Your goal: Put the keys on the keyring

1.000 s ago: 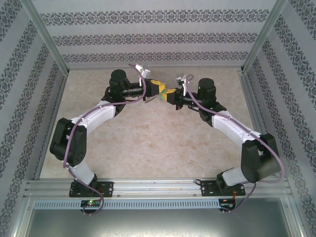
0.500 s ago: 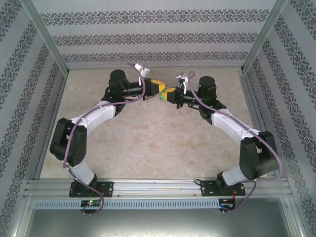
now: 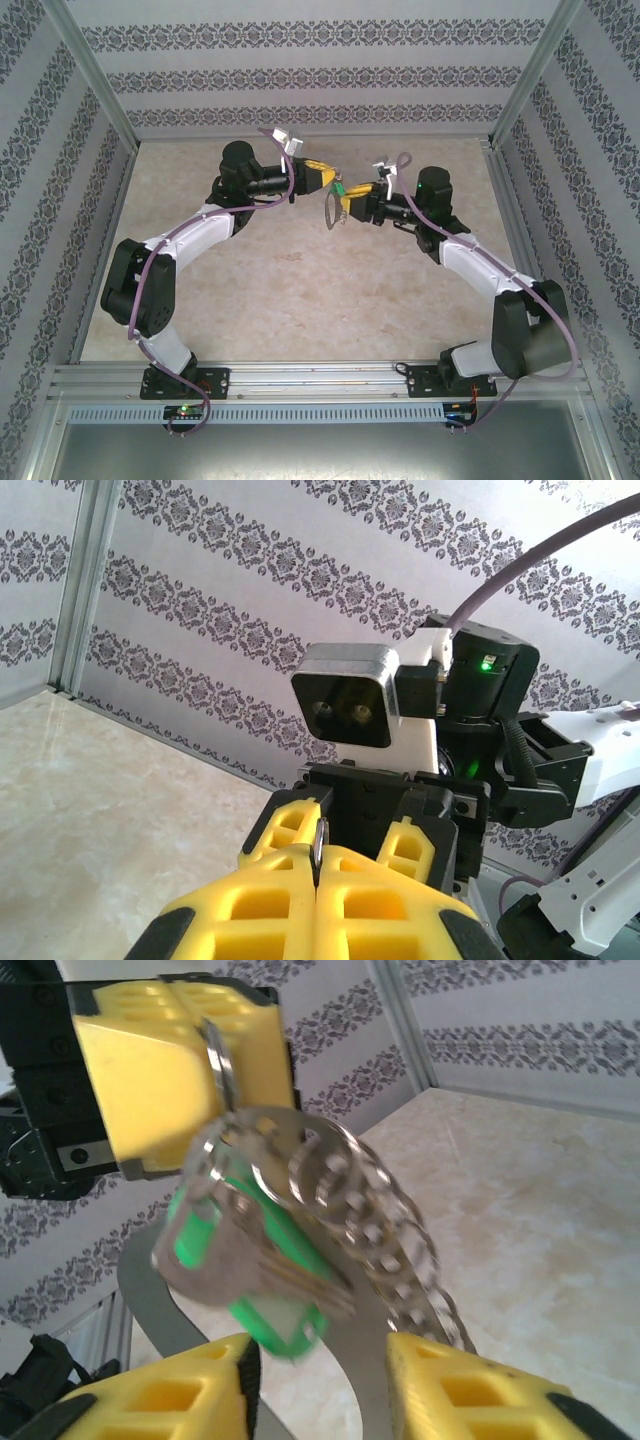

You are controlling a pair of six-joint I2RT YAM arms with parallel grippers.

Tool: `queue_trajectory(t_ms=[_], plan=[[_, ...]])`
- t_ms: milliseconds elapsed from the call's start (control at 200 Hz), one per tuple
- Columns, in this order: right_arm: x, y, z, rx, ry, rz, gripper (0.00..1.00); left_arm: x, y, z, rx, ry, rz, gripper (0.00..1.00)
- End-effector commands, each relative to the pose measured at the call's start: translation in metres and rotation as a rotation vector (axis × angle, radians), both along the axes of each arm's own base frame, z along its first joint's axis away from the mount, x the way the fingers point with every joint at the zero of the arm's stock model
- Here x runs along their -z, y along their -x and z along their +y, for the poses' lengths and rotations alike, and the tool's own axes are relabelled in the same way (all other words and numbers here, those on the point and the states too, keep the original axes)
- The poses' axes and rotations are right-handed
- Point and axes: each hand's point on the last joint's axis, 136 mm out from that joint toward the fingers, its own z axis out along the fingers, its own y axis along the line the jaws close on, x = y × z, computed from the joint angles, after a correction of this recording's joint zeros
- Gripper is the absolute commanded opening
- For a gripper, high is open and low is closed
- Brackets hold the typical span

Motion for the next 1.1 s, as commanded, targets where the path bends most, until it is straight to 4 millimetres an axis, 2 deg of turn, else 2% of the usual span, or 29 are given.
queue_trajectory(t_ms=[0,130,270,355,510,784,1094], plan=[[-0.017,0.002,-0.014,0.043,-0.045,-0.053,0.43,-0.027,0.011,-0.003,0.03,0.039,-0.091,0.0],[-0.027,0.0,-0.026,0.115,-0.062,-0.072,0.47,-0.027,0.01,-0.003,0.029,0.04,-0.091,0.0],[-0.049,-0.011,-0.035,0.209,-0.108,-0.074,0.48,-0.026,0.011,-0.003,0.031,0.039,-0.089,0.0],[-0.066,-0.012,-0.034,0.206,-0.155,-0.079,0.48,-0.026,0.011,-0.003,0.029,0.039,-0.09,0.0],[-0.083,-0.014,-0.024,0.156,-0.202,-0.081,0.48,-0.024,0.01,-0.003,0.027,0.038,-0.084,0.0],[-0.093,-0.015,-0.006,0.06,-0.252,-0.086,0.46,-0.024,0.01,-0.003,0.03,0.042,-0.084,0.0],[-0.088,-0.018,0.01,0.012,-0.283,-0.063,0.43,-0.025,0.01,-0.003,0.03,0.044,-0.084,0.0]])
